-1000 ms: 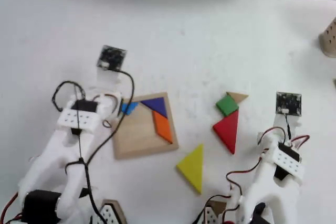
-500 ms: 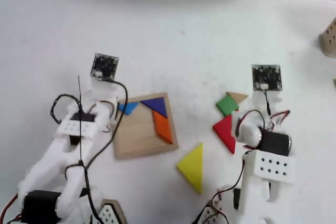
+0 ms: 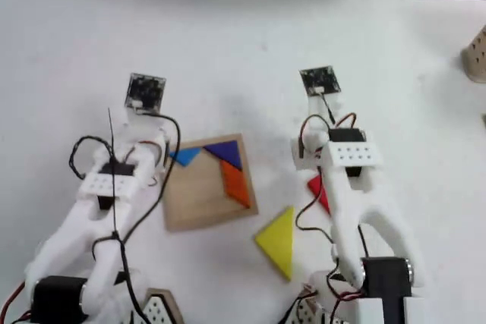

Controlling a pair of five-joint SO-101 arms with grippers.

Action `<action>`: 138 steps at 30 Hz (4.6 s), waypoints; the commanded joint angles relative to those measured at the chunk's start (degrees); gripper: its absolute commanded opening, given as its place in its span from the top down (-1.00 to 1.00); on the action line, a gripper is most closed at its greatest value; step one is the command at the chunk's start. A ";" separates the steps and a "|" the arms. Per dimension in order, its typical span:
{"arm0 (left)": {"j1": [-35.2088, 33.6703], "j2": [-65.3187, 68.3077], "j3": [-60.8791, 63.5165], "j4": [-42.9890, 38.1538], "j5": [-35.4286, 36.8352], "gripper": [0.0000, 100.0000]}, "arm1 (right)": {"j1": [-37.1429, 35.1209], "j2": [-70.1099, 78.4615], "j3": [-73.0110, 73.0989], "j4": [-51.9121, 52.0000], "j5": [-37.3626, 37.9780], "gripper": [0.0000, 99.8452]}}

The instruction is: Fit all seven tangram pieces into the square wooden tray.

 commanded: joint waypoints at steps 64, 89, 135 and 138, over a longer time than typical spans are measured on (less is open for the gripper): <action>-5.23 -1.89 0.00 -4.04 0.18 0.54 | 3.91 19.30 -15.56 -2.42 25.41 0.61; -5.23 -1.89 0.09 -3.96 0.18 0.54 | 5.93 26.95 -24.09 11.21 42.46 0.47; -7.25 -1.98 1.14 -3.96 0.09 0.54 | -3.74 6.55 -24.62 22.73 17.76 0.96; -7.43 -1.98 1.05 -3.78 0.09 0.54 | -10.51 5.67 -24.97 22.90 12.66 0.96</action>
